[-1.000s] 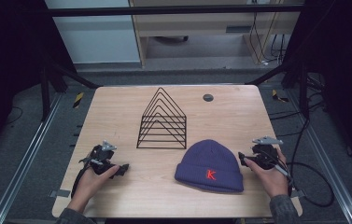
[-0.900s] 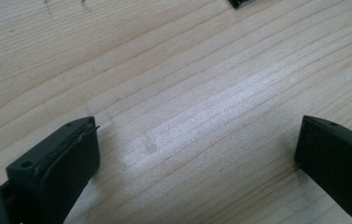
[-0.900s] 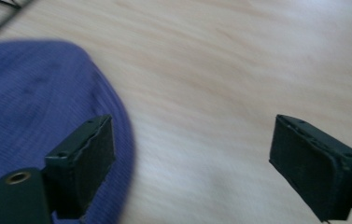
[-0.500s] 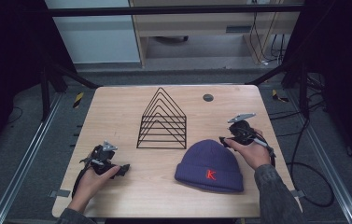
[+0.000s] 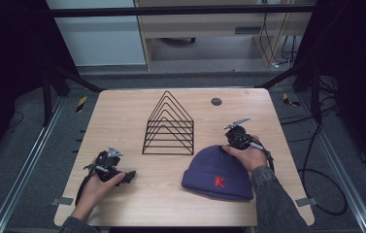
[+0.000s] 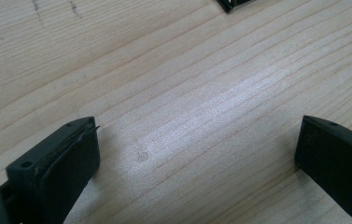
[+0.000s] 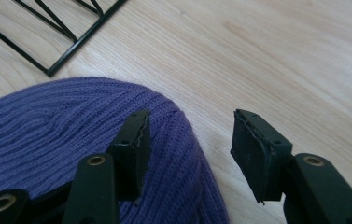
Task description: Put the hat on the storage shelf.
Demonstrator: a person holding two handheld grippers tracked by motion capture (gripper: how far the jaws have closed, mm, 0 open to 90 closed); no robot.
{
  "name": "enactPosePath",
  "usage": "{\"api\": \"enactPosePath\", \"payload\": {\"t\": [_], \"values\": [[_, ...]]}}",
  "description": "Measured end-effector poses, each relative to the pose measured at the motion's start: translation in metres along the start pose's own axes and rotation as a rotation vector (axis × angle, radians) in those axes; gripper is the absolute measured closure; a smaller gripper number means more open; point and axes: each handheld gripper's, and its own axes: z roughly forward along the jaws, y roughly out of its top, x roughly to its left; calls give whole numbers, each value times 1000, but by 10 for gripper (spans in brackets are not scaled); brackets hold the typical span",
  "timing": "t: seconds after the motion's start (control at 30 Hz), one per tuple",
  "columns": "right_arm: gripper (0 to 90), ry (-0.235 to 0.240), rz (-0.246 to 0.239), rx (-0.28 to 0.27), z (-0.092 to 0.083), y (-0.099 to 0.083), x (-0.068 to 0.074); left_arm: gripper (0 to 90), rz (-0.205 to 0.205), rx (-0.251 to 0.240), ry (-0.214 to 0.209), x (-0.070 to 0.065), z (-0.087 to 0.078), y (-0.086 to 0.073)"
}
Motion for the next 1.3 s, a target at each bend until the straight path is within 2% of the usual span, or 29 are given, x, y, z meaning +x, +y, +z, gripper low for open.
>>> {"api": "enactPosePath", "payload": {"t": [0.13,0.3,0.37,0.5,0.57,0.73,0.83,1.0,1.13,1.3], "values": [[463,20,18,18,9,0,2,0,1,0,-3,0,0,0],[468,20,37,34,14,0,1,0,-1,-3,-6,-1,1,1],[519,32,45,44,16,1,4,0,5,-4,-7,-1,1,1],[600,39,16,53,19,2,9,0,5,-3,-7,-1,1,1],[640,49,16,54,21,2,11,0,5,-3,-7,-1,1,1],[766,71,13,31,18,0,10,0,4,-3,-8,-1,1,1],[794,72,5,16,14,-2,9,0,6,-3,-7,-1,1,1],[802,98,1,-36,-8,-5,10,0,5,-4,-7,-1,1,1],[802,113,-22,-114,-34,-8,13,0,8,-5,-9,-1,1,1],[802,131,-54,-199,-64,-12,25,0,25,-10,-20,-2,1,0]]}}
